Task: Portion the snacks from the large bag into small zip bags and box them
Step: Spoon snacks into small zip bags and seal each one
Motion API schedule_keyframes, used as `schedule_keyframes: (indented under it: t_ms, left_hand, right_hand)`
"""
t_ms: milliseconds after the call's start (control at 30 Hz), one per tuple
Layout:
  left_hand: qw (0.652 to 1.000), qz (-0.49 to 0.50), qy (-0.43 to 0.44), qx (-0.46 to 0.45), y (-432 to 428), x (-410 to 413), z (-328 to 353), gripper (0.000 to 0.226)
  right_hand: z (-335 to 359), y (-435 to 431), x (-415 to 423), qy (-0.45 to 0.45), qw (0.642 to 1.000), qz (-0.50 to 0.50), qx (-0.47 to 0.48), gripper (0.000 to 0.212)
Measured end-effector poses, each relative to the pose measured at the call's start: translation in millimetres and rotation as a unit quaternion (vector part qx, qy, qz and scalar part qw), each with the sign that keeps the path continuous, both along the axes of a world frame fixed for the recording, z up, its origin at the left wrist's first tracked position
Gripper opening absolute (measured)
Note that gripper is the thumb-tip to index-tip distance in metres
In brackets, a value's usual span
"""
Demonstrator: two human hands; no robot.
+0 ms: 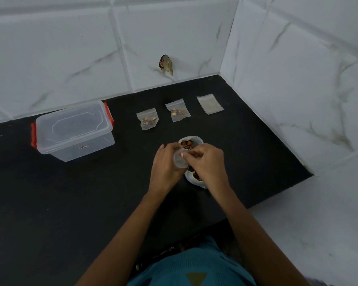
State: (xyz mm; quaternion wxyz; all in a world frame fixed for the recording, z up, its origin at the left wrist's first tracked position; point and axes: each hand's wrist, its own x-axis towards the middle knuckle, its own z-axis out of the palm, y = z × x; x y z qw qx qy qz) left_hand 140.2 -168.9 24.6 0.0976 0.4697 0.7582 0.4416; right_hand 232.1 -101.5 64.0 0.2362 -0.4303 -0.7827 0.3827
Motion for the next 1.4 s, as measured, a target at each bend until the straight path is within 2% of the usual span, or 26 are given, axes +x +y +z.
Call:
schedule_keyframes:
  t_ms: [100, 300, 500, 633, 767, 900, 1067, 1200, 1300, 1400]
  left_hand:
    - [1.000, 0.005, -0.007, -0.008, 1.6, -1.1, -2.5, 0.046]
    - [0.994, -0.021, -0.105, 0.000, 1.3, -0.6, -3.8, 0.064]
    - [0.998, -0.039, -0.049, -0.023, 4.0, 1.8, -7.6, 0.065]
    - [0.998, -0.010, -0.021, -0.059, 5.1, 4.2, -11.4, 0.063]
    - [0.999, -0.004, -0.004, -0.043, 5.5, 4.0, -10.8, 0.055]
    - [0.999, -0.031, -0.043, -0.010, 5.8, 1.7, -10.6, 0.043]
    - [0.979, -0.053, -0.198, 0.000, 5.0, 4.1, -5.5, 0.041]
    - [0.975, -0.039, -0.219, 0.013, 5.7, 4.7, -9.3, 0.047]
    - [0.979, -0.037, -0.201, 0.007, 5.3, 3.7, -14.8, 0.033]
    - [0.979, -0.028, -0.202, 0.002, 3.1, 2.1, -18.4, 0.031]
  right_hand:
    - [-2.4, 1.5, -1.5, -0.038, 0.999, 0.006, 0.008, 0.021]
    - [-2.0, 3.1, -1.0, -0.099, 0.993, 0.050, 0.026, 0.029]
    - [-1.2, 0.6, -0.5, -0.113, 0.991, 0.062, 0.045, 0.037]
    - [-1.8, -2.8, -0.3, -0.118, 0.988, 0.079, 0.052, 0.043]
    - [-1.3, -2.0, 0.2, -0.130, 0.986, 0.087, 0.049, 0.045]
    - [-0.2, 2.2, 3.0, -0.107, 0.991, 0.075, 0.008, 0.041]
    - [-0.3, 9.0, 12.2, -0.020, 0.995, 0.045, -0.092, 0.022]
    - [-3.3, 13.5, 23.2, 0.070, 0.978, 0.010, -0.198, 0.013]
    - [-13.6, 21.3, 31.2, 0.050, 0.979, -0.022, -0.198, 0.011]
    - [-32.6, 28.6, 42.0, -0.057, 0.984, -0.040, -0.166, 0.012]
